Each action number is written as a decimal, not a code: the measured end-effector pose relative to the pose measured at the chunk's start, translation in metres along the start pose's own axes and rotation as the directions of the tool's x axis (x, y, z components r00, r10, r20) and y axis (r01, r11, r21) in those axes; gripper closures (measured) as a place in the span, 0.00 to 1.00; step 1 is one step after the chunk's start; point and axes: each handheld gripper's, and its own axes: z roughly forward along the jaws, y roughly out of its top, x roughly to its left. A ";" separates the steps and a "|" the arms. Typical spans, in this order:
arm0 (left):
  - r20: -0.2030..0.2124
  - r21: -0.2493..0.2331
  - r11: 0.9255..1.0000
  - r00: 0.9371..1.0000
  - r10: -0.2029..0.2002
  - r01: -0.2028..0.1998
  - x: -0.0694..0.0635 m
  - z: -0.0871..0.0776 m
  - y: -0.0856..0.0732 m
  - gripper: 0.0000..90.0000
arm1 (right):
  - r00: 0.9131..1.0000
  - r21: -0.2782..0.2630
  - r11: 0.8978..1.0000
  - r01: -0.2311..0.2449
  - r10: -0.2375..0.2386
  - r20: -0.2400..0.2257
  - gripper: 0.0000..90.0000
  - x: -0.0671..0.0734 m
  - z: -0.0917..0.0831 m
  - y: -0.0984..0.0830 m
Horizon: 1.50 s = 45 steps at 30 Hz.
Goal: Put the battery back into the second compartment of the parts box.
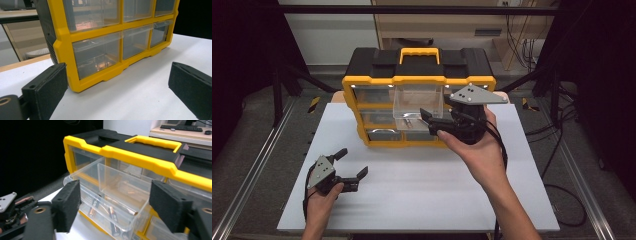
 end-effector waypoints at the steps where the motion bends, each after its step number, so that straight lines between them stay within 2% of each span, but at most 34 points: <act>1: 0.000 0.000 1.000 1.000 0.000 0.000 0.000 0.000 0.000 0.02 | 1.000 0.000 1.000 0.002 -0.002 0.006 0.25 0.000 0.000 -0.002; 5: 0.000 0.000 1.000 1.000 0.000 0.000 0.000 0.000 0.000 0.02 | 1.000 0.010 1.000 -0.013 0.013 0.019 0.19 0.000 -0.001 -0.009; 11: 0.000 0.000 1.000 1.000 0.000 0.000 0.000 0.000 0.000 0.02 | 0.999 0.026 0.999 -0.034 0.033 0.023 0.16 -0.002 -0.002 -0.021; 15: 0.000 0.001 1.000 1.000 0.001 -0.001 0.000 0.000 0.000 0.02 | 0.999 0.038 0.998 -0.044 0.043 0.023 0.16 -0.004 -0.003 -0.028; 19: 0.001 0.002 1.000 1.000 0.001 -0.001 0.000 0.000 0.000 0.02 | 0.999 0.048 0.998 -0.047 0.046 0.028 0.21 -0.005 -0.003 -0.035; 25: -0.003 0.004 1.000 1.000 0.004 -0.004 0.000 0.000 0.000 0.02 | 0.999 0.059 0.998 -0.035 0.035 0.008 0.41 -0.005 -0.002 -0.046; 29: -0.004 0.004 1.000 1.000 0.003 -0.003 0.000 -0.001 -0.001 0.02 | 0.999 0.076 0.997 -0.033 0.031 0.031 0.51 -0.004 0.000 -0.053; 34: 0.001 0.003 1.000 1.000 0.004 -0.004 0.000 0.000 -0.001 0.02 | 0.999 0.083 0.996 -0.045 0.043 0.031 0.70 -0.005 0.000 -0.064; 40: 0.010 0.011 1.000 1.000 0.009 -0.009 -0.001 0.003 -0.002 0.02 | 0.999 0.089 0.995 -0.036 0.034 0.016 0.92 -0.002 0.003 -0.072; 43: 0.010 0.013 1.000 1.000 0.013 -0.013 -0.001 0.003 -0.002 0.02 | 0.999 0.079 0.996 -0.032 0.032 0.012 0.99 -0.001 0.006 -0.073; 45: 0.011 0.007 1.000 1.000 0.007 -0.007 -0.001 0.003 -0.001 0.02 | 0.999 0.074 0.997 -0.034 0.034 0.012 1.00 -0.001 0.007 -0.074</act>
